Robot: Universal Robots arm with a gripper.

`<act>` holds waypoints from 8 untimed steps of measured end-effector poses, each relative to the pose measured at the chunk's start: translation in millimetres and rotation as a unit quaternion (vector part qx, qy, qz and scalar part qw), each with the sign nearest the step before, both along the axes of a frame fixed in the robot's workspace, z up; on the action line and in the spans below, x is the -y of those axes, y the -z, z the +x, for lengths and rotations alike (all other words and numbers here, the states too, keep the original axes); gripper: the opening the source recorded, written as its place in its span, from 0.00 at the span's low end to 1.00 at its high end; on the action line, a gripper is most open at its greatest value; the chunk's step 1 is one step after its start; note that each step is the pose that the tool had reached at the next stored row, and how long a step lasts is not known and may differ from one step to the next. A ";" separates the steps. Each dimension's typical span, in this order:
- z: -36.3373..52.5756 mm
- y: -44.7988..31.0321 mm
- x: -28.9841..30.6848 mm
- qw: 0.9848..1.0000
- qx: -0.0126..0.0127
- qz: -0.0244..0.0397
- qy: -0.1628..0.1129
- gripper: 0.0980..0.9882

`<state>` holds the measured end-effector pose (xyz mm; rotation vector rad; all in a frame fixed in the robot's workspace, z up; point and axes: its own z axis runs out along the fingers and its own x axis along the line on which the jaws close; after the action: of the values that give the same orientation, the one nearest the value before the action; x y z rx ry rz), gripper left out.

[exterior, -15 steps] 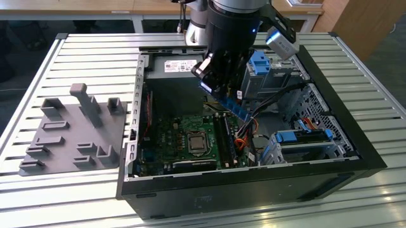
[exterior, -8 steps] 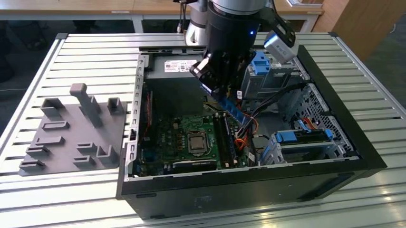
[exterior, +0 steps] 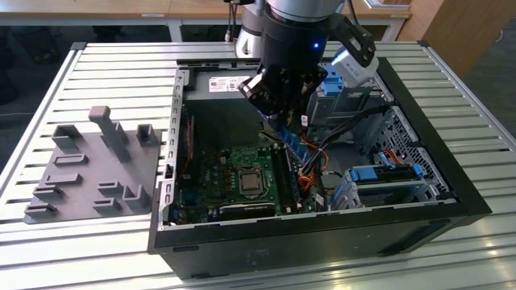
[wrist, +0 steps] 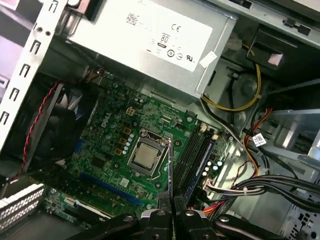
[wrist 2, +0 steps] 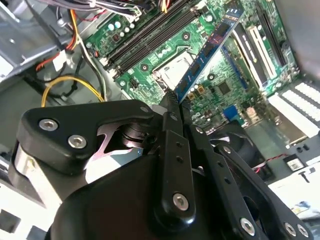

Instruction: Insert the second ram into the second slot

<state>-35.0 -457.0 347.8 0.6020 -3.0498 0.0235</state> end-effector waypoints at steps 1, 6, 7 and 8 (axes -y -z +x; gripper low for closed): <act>0.0 0.5 0.0 1.000 0.000 0.000 0.008 0.04; 0.0 3.2 0.0 0.999 0.000 -0.002 0.050 0.04; 0.0 3.7 0.0 0.998 0.000 -0.002 0.058 0.04; 0.0 4.3 0.0 0.998 0.000 -0.002 0.067 0.04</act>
<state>-35.0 -457.0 343.5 0.3952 -3.0818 0.0269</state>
